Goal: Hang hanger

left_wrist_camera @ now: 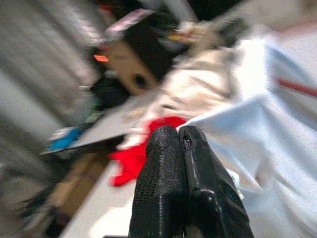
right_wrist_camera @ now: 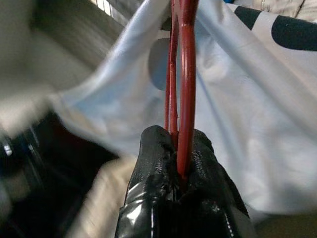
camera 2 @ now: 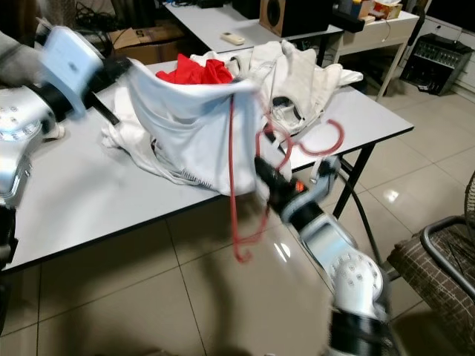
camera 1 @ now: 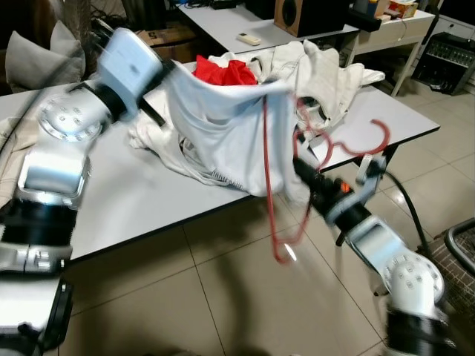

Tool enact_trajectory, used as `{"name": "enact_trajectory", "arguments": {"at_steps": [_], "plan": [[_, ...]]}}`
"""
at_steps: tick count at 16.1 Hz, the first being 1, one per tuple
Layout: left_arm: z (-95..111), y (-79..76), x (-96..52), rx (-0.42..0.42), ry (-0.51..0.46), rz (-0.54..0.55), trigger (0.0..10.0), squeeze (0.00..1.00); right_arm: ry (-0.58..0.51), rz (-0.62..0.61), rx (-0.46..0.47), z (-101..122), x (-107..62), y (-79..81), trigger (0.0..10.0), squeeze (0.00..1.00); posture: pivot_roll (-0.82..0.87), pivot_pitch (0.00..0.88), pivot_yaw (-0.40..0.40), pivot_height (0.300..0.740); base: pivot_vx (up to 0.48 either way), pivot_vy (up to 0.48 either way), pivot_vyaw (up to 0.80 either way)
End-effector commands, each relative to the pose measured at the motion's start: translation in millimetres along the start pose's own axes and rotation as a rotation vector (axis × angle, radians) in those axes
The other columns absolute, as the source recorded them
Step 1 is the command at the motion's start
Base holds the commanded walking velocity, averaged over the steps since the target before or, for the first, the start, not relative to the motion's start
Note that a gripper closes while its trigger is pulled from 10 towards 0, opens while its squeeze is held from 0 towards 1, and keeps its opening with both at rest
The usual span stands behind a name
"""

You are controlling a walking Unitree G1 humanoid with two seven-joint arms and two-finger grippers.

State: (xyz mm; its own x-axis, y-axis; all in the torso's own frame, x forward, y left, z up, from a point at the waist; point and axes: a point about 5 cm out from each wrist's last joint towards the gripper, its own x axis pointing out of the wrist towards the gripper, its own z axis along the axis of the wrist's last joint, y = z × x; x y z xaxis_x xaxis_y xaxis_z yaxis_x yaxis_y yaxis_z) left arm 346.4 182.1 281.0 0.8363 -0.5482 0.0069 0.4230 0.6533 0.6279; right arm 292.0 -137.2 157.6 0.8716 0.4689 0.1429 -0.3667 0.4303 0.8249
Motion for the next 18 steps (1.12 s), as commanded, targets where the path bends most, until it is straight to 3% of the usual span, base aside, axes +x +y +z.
{"name": "enact_trajectory", "arguments": {"at_steps": [1,3,6,7,9,12,13,18], "plan": [[-2,-10.4,0.1,-0.001,0.014,-0.073,0.0,0.0,-0.064,0.001,0.066,6,3.6,0.9,0.0,0.0,-0.18,0.0,0.059,0.74,0.0,0.0,0.0],[-8,-30.8,-3.6,-0.009,0.028,-0.176,0.0,0.0,-0.17,-0.017,0.252,12,17.4,-3.7,0.0,0.0,-0.16,0.0,0.06,0.74,0.0,0.0,0.0],[-9,-44.8,-12.7,-0.005,0.013,-0.264,0.0,0.0,-0.213,-0.037,0.327,15,25.5,-7.5,0.0,0.0,-0.16,0.0,0.06,0.74,0.0,0.0,0.0],[-10,-64.7,-23.4,-0.001,0.016,-0.368,0.0,0.0,-0.254,-0.054,0.371,20,35.1,-8.8,0.0,0.0,-0.15,0.0,0.061,0.74,0.0,0.0,0.0],[-15,-84.8,-29.0,0.008,0.039,-0.442,0.0,0.0,-0.298,-0.063,0.426,26,43.8,-7.9,0.0,0.0,-0.15,0.0,0.057,0.74,0.0,0.0,0.0],[-17,-110.5,-27.4,-0.027,0.036,-0.495,0.0,0.0,-0.333,-0.052,0.476,31,56.0,-3.1,0.0,0.0,-0.14,0.0,0.048,0.74,0.0,0.0,0.0],[-20,-126.5,-28.2,-0.039,0.041,-0.536,0.0,0.0,-0.347,-0.033,0.513,32,65.1,2.5,0.0,0.0,-0.14,0.0,0.044,0.74,0.0,0.0,0.0],[-21,-142.1,-28.5,-0.138,0.032,-0.57,0.0,0.0,-0.345,-0.011,0.519,31,77.8,12.0,0.0,0.0,-0.15,0.0,0.04,0.74,0.0,0.0,0.0]]}}
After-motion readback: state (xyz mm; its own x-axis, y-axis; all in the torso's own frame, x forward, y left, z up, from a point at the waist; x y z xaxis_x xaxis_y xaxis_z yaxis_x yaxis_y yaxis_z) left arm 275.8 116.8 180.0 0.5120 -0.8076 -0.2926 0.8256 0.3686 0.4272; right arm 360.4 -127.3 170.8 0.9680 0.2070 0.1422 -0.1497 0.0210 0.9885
